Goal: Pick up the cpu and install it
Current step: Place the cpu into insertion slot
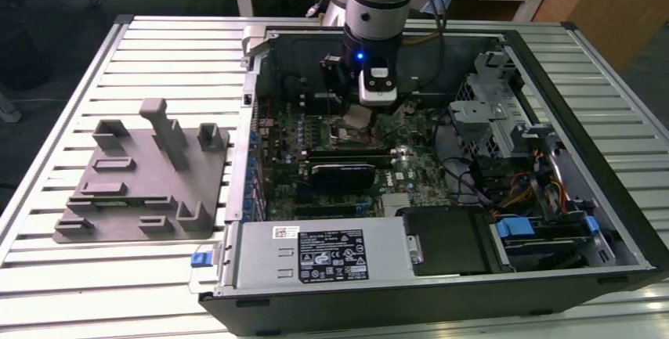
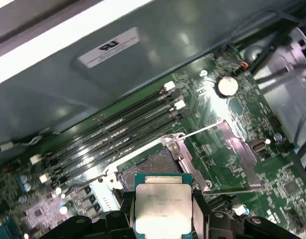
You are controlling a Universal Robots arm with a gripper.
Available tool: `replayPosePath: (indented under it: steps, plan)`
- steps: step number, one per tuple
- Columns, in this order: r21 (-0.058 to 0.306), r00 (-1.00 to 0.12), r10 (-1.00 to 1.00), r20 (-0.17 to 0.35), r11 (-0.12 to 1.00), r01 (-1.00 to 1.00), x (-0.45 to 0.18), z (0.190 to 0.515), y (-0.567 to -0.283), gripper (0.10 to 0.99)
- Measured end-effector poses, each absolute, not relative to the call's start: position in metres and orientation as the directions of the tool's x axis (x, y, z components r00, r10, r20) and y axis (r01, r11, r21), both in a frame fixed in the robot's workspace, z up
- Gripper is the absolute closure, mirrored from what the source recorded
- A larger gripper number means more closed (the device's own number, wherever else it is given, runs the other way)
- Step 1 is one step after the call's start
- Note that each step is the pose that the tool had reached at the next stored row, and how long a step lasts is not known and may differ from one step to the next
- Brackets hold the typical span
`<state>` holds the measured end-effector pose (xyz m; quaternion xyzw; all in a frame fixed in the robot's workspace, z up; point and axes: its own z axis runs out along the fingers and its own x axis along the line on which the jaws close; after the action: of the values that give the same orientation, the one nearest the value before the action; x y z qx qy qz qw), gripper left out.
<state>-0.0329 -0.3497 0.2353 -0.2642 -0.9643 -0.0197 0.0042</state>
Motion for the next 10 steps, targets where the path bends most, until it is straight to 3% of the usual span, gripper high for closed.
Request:
replayPosePath:
  steps: [10]
  plan:
    - [0.036, -0.765, 0.644, 0.018, 0.764, 0.644, -0.0329, 0.2350, -0.3497, 0.545]
